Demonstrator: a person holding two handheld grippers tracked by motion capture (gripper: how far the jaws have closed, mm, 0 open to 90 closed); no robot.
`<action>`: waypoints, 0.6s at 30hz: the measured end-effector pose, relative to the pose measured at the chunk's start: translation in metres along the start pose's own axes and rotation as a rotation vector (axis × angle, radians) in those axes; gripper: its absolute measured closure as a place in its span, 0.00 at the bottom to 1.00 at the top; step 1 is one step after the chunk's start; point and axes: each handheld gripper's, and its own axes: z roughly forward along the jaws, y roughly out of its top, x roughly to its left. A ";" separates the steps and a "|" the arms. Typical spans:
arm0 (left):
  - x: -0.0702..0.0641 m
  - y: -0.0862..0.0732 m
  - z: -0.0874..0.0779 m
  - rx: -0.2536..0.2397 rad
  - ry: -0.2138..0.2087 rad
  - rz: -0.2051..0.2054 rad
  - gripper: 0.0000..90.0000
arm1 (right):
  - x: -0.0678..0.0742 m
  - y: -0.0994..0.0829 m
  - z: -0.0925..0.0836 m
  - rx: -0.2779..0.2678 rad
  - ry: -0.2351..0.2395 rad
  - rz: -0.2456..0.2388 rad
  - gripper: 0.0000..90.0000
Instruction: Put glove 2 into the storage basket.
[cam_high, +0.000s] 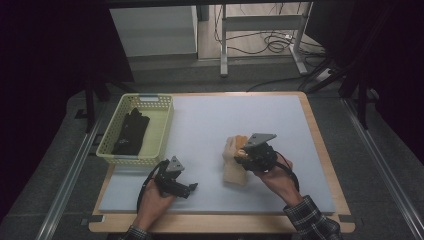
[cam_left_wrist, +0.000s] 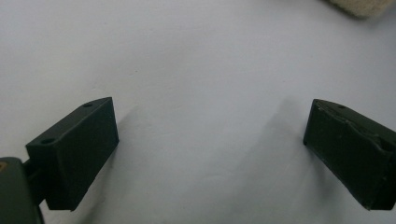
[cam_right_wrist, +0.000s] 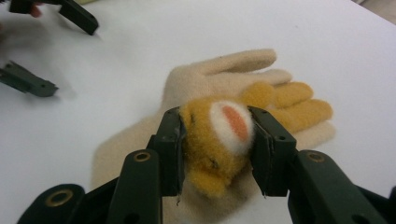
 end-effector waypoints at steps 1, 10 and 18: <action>0.000 0.000 0.000 0.000 0.000 0.000 0.04 | -0.001 0.001 0.001 0.000 0.008 0.003 0.65; 0.000 0.000 0.000 0.002 -0.001 0.001 0.04 | -0.008 -0.021 0.030 0.039 0.044 0.063 0.54; 0.000 0.000 0.000 0.001 -0.001 0.000 0.04 | -0.011 -0.014 0.013 -0.019 0.025 0.060 0.45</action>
